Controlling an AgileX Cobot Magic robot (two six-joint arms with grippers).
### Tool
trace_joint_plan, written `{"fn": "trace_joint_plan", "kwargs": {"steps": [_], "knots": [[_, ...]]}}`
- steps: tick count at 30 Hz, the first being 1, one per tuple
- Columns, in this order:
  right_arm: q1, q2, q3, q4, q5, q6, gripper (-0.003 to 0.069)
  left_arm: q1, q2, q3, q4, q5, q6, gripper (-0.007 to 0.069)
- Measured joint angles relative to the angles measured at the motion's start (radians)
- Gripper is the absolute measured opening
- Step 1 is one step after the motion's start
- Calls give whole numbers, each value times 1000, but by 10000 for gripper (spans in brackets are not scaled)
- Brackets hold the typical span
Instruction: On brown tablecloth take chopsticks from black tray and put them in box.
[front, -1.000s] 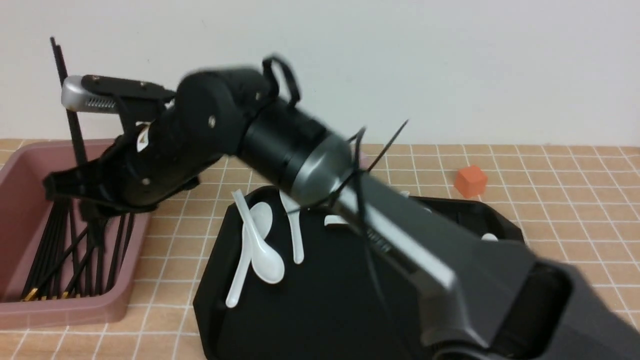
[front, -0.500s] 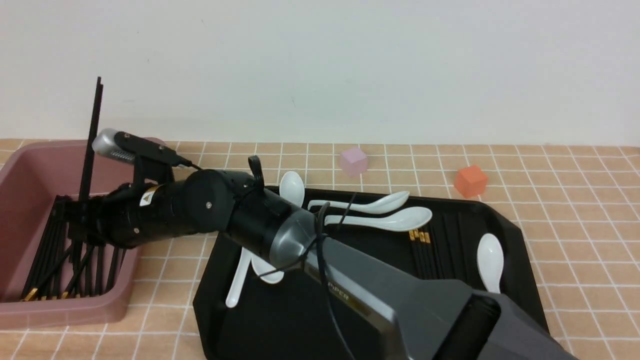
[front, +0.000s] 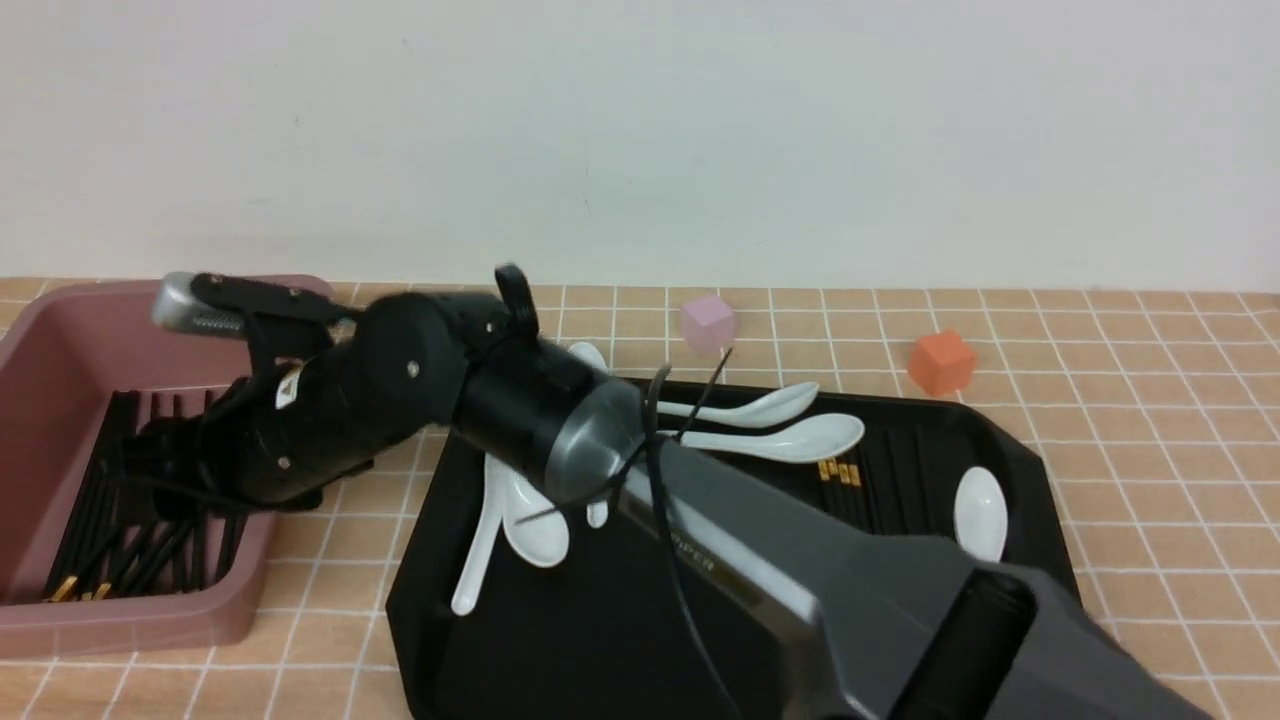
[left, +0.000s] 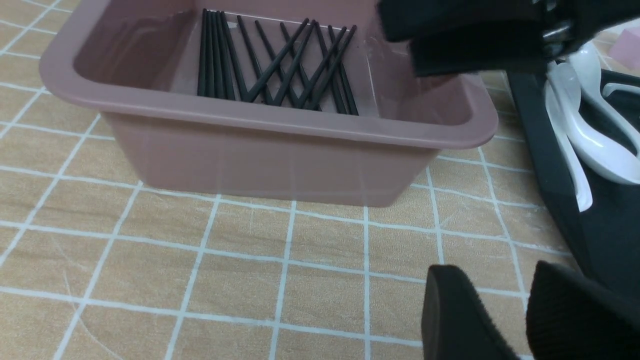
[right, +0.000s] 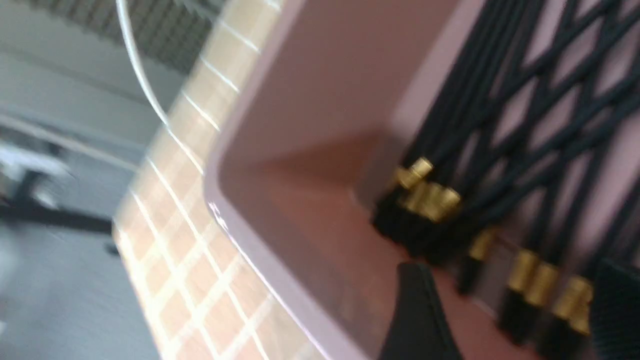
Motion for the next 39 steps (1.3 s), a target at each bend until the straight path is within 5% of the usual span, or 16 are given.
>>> {"fn": "trace_joint_plan", "kwargs": {"steps": [2, 12, 24, 35, 39], "knots": [[0, -38, 0, -35, 37, -8, 396, 0, 0, 0, 0, 0, 0, 238], [0, -391, -1, -356, 403, -70, -2, 0, 0, 0, 0, 0, 0, 238], [0, -887, 183, -491, 420, -149, -11, 0, 0, 0, 0, -1, 0, 239], [0, -1612, 1041, -542, 364, -124, -6, 0, 0, 0, 0, 0, 0, 239], [0, -2011, 1565, -554, 47, -105, -3, 0, 0, 0, 0, 0, 0, 239]]}}
